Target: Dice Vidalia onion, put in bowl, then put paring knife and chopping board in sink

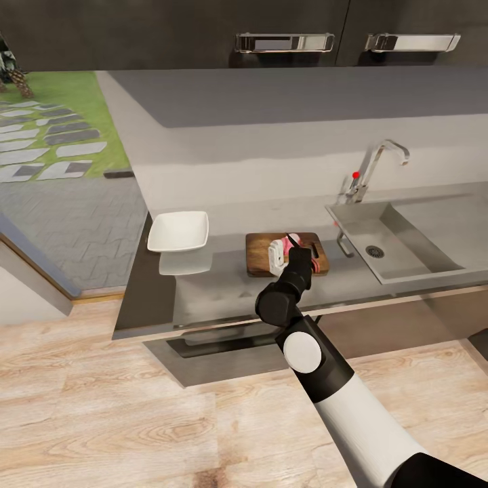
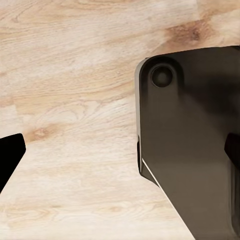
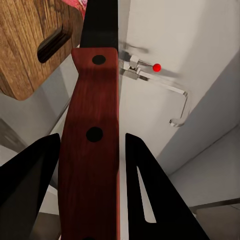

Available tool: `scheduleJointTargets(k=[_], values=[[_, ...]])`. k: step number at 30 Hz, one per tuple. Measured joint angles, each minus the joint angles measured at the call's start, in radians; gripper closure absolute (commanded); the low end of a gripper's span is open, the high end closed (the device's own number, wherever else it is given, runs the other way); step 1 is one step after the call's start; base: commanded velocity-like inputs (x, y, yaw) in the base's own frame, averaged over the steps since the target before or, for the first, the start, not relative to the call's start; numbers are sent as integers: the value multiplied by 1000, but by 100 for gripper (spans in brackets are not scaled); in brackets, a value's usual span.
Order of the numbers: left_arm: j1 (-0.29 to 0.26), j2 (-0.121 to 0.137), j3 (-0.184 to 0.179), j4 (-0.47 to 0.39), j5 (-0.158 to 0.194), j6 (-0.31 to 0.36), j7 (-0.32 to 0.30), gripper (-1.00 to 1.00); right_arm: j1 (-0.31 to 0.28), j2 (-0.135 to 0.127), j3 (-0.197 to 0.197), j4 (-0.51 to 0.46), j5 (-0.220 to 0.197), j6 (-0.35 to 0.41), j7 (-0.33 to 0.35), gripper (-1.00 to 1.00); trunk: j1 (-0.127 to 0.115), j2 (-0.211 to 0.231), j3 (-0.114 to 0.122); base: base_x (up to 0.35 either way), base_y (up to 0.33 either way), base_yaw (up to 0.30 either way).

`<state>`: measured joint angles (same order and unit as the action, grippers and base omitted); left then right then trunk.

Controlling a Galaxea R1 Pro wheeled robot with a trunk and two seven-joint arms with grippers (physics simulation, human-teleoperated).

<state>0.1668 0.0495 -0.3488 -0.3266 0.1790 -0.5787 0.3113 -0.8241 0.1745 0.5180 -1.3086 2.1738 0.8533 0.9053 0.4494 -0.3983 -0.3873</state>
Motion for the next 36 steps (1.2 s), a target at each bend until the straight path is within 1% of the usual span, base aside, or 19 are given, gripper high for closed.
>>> scheduleJointTargets(k=[25, 28, 29, 36], values=[[0, -2, 0, 8, -1, 0, 0, -100, 0, 0, 1, 3, 1, 0, 0, 100, 0, 0, 0, 0, 0, 0], [0, -1, 0, 8, -1, 0, 0, -100, 0, 0, 1, 16, 1, 0, 0, 100, 0, 0, 0, 0, 0, 0], [0, -1, 0, 8, -1, 0, 0, -100, 0, 0, 1, 44, -2, 3, -1, 100, 0, 0, 0, 0, 0, 0], [0, -1, 0, 8, -1, 0, 0, -100, 0, 0, 1, 46, -1, 2, -2, 100, 0, 0, 0, 0, 0, 0]])
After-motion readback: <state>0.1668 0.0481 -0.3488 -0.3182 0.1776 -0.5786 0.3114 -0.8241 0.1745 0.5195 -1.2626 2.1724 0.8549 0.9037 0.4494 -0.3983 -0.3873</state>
